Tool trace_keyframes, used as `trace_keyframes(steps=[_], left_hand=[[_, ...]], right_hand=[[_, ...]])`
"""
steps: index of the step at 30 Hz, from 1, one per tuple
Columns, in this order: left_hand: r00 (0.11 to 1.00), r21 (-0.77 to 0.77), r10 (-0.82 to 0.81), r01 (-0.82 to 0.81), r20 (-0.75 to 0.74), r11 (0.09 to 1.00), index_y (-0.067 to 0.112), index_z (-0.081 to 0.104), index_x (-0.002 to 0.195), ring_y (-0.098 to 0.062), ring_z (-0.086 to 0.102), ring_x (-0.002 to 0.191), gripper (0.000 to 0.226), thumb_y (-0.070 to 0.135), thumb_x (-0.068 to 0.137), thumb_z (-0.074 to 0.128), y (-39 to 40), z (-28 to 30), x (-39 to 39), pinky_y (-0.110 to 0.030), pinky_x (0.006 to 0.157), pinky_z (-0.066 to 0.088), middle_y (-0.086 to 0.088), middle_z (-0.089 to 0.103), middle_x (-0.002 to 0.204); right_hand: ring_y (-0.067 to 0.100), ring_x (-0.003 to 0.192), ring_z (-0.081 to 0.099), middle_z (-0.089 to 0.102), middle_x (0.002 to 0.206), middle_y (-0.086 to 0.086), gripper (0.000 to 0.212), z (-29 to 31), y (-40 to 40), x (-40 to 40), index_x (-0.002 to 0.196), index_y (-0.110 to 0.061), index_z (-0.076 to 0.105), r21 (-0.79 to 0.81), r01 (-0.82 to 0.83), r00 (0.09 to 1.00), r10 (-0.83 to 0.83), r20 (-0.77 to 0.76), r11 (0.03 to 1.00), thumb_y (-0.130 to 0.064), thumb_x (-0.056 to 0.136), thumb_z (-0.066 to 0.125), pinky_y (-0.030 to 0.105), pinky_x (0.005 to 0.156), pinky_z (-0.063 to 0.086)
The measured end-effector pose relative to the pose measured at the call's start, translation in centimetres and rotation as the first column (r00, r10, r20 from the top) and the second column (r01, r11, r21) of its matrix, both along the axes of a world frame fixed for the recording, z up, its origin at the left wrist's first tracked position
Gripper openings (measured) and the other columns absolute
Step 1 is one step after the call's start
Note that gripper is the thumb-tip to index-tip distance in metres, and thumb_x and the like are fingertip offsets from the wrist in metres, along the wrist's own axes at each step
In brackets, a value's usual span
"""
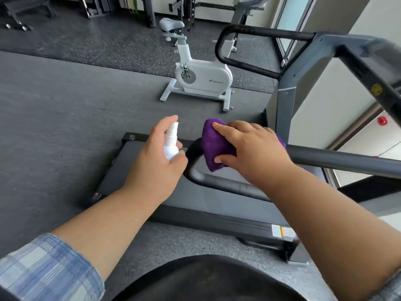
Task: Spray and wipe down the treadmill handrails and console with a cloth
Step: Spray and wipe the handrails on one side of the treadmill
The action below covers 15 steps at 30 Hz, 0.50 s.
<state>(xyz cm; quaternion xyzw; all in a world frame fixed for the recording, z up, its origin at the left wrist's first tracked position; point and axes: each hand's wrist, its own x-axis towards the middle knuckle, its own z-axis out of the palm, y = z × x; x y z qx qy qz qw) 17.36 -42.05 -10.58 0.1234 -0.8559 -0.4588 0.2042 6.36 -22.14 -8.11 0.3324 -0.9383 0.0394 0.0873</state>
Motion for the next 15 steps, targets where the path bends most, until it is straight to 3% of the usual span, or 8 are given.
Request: trace_keyframes(steps=[3,7,12,15], left_hand=[[1.000,0.010,-0.016,0.016,-0.003,1.000,0.074,0.030,0.120,0.000,0.059,0.082,0.065,0.030,0.080,0.055,-1.0,-0.5,0.5,-0.024,0.062,0.042,0.024,0.061,0.101],[0.999,0.014,-0.030,0.030,0.013,0.999,0.063,0.035,0.126,-0.004,0.059,0.083,0.066,0.018,0.087,0.061,-2.1,-1.4,1.2,-0.023,0.064,0.042,0.023,0.060,0.102],[0.999,-0.002,-0.039,0.039,0.033,0.999,0.060,0.034,0.130,-0.006,0.060,0.085,0.066,0.019,0.086,0.062,-2.6,-1.8,1.5,-0.027,0.069,0.048,0.021,0.061,0.102],[0.998,-0.005,-0.047,0.047,0.035,0.999,0.061,0.033,0.130,-0.005,0.060,0.089,0.067,0.020,0.085,0.062,-2.5,-1.6,1.2,-0.029,0.071,0.049,0.020,0.063,0.103]], right_hand=[[0.026,0.129,0.050,0.048,0.148,-0.009,0.081,-0.1,0.3,0.5,0.152,-0.043,0.030,0.009,0.034,0.999,-0.034,-0.029,0.999,-0.074,0.082,0.054,0.046,0.104,0.037],[0.026,0.119,0.056,0.056,0.137,-0.008,0.084,-0.4,-3.3,1.3,0.143,-0.040,0.042,0.058,0.115,0.988,-0.109,-0.108,0.992,-0.090,0.078,0.025,0.047,0.095,0.041],[0.029,0.106,0.056,0.061,0.120,-0.004,0.057,-1.4,-8.2,1.9,0.121,-0.031,0.061,0.216,0.048,0.974,0.002,-0.226,0.975,-0.074,0.088,0.041,0.043,0.085,0.037],[0.029,0.104,0.051,0.059,0.113,-0.002,0.034,-2.7,-10.4,2.9,0.116,-0.027,0.062,0.354,-0.056,0.958,0.151,-0.245,0.933,-0.049,0.094,0.050,0.043,0.084,0.033]])
